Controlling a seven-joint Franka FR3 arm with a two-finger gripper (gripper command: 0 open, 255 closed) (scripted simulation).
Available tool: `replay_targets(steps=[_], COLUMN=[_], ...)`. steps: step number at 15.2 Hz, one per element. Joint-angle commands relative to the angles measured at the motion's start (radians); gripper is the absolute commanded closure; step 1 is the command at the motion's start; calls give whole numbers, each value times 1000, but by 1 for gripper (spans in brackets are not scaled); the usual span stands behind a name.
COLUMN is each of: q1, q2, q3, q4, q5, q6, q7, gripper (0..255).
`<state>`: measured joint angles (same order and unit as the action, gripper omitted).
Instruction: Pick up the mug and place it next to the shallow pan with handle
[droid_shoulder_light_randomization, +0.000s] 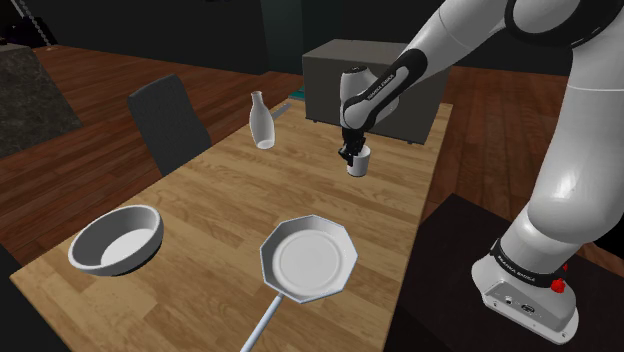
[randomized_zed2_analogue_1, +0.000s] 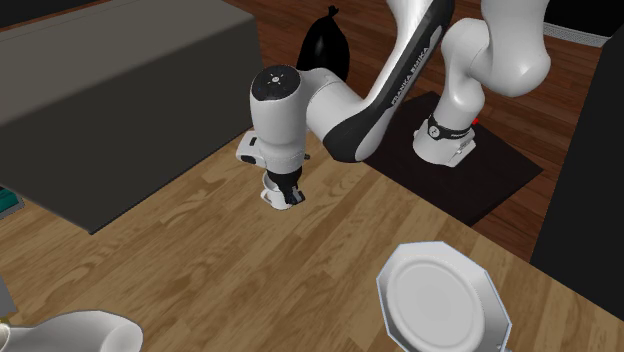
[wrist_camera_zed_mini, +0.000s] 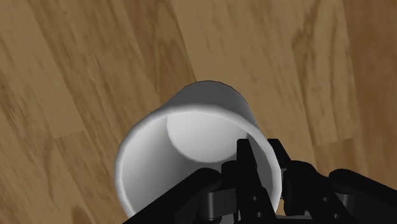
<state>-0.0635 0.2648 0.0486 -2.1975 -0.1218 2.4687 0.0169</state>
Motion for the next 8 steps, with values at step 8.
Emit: replay_targets(steps=[8], q1=[-1], q2=[-40], q3=[3], q4=[7], q5=[9], q6=[-47], q7=[-8], gripper=[255])
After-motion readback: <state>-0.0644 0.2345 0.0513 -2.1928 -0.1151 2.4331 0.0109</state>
